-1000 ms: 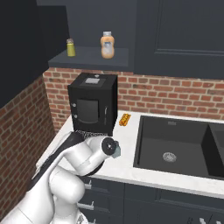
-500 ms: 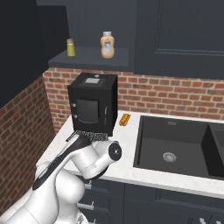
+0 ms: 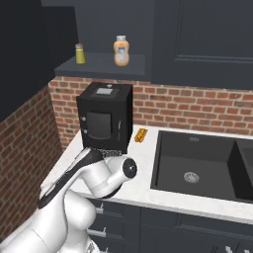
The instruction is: Put the shaker and condiment bottle from the counter next to their counterparts in the cabinet.
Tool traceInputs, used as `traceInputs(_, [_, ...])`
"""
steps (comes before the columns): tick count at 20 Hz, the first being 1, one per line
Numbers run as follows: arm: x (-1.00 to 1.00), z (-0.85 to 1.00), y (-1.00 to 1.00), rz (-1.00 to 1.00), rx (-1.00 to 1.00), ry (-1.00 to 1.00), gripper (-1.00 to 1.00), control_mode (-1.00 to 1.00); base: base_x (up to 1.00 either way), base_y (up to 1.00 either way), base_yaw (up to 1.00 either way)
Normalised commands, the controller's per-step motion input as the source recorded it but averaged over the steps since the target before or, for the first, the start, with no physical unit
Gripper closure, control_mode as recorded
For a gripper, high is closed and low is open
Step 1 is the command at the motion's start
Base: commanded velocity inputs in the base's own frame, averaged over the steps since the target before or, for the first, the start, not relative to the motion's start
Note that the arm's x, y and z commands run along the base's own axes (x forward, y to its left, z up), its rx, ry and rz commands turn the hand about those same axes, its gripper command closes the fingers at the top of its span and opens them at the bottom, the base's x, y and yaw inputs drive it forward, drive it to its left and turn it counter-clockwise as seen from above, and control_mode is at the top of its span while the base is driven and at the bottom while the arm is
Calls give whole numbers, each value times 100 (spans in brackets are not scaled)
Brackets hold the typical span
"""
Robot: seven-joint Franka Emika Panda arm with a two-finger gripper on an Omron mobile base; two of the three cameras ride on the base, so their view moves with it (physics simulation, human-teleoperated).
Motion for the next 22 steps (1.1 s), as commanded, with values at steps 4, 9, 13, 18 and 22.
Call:
traceInputs(4, [3,0,39,-1,0,0,-100,-100,0,0,0])
traceInputs(9, [2,0,38,-3,0,0,-100,-100,0,0,0])
traceInputs(13, [0,0,30,-6,0,0,-100,-100,0,0,0])
traceInputs(18, [0,0,17,-7,0,0,-100,-100,0,0,0])
traceInputs(22, [0,0,0,-7,0,-1,-100,-100,0,0,0])
